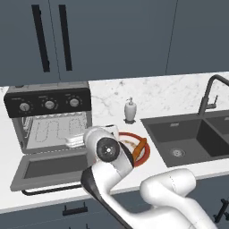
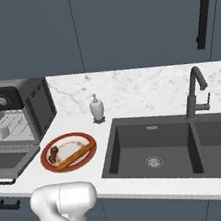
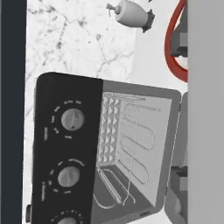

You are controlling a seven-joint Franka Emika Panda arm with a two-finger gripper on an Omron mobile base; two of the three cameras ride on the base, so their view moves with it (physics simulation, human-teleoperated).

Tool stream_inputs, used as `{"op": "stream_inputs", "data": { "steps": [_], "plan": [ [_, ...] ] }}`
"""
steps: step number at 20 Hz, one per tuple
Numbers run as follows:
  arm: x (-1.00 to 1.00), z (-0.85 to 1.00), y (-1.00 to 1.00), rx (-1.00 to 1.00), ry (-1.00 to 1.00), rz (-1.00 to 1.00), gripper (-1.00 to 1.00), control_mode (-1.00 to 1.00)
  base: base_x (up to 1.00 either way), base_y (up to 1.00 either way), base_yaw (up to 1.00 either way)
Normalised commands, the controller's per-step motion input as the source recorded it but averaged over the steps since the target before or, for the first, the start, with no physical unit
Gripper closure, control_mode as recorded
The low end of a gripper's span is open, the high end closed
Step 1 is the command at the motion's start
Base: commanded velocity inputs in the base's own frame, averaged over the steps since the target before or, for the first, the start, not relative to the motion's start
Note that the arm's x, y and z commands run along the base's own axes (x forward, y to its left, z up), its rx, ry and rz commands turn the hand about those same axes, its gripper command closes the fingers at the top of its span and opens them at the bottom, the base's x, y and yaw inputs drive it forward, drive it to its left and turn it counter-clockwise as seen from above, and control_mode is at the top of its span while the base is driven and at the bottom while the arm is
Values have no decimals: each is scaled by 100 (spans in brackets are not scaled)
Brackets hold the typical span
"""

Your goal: Pick up the kebab skewer and baguette bread, and place them inside the toaster oven. Close the toaster oven door and start by setting the timer.

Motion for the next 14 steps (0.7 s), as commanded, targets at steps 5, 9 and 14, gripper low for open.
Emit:
{"op": "stream_inputs", "data": {
  "steps": [5, 9, 14],
  "plan": [
    [41, 0, 35, 18, -14, -6, -100, -100, 0, 0, 0],
    [31, -1, 23, 7, -8, -7, -100, -100, 0, 0, 0],
    [27, 0, 46, 4, 0, -13, -100, -100, 0, 0, 0]
  ]
}}
